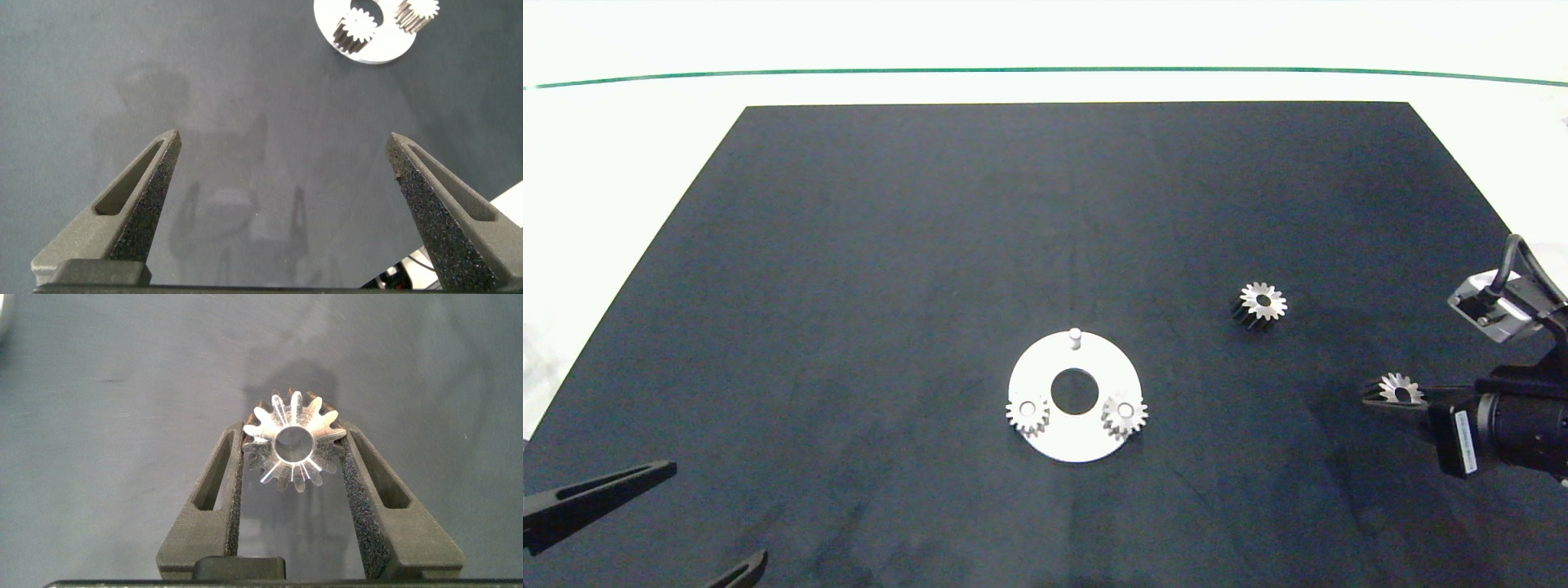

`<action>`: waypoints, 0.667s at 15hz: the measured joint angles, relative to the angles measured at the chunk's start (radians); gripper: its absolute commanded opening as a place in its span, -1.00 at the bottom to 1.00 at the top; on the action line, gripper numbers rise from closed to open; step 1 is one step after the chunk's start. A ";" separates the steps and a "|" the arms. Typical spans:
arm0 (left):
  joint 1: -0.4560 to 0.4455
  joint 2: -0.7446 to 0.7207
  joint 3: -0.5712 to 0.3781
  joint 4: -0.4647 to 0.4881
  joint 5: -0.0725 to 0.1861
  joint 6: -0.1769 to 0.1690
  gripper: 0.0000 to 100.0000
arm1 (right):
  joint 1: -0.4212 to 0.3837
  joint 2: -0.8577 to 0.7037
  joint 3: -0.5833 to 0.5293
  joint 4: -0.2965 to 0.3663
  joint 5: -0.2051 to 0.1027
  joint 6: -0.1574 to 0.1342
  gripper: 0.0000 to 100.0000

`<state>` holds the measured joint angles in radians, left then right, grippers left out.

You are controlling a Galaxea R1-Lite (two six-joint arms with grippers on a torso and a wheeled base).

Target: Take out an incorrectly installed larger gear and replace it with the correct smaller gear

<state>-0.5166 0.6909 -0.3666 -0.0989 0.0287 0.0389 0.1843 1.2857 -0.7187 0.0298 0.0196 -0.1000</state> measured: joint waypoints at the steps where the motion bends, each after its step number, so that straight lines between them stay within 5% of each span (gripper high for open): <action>1: 0.000 -0.005 0.000 0.001 0.000 0.000 1.00 | 0.028 -0.010 -0.034 0.038 -0.011 0.000 -0.62; 5: 0.000 -0.023 0.002 0.003 -0.001 0.000 1.00 | 0.124 -0.010 -0.135 0.077 -0.054 0.000 -0.62; 10: -0.001 -0.045 0.006 0.003 -0.001 0.001 1.00 | 0.263 0.045 -0.196 0.076 -0.056 0.000 -0.62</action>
<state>-0.5177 0.6460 -0.3602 -0.0955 0.0279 0.0398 0.4472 1.3306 -0.9145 0.1062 -0.0364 -0.0996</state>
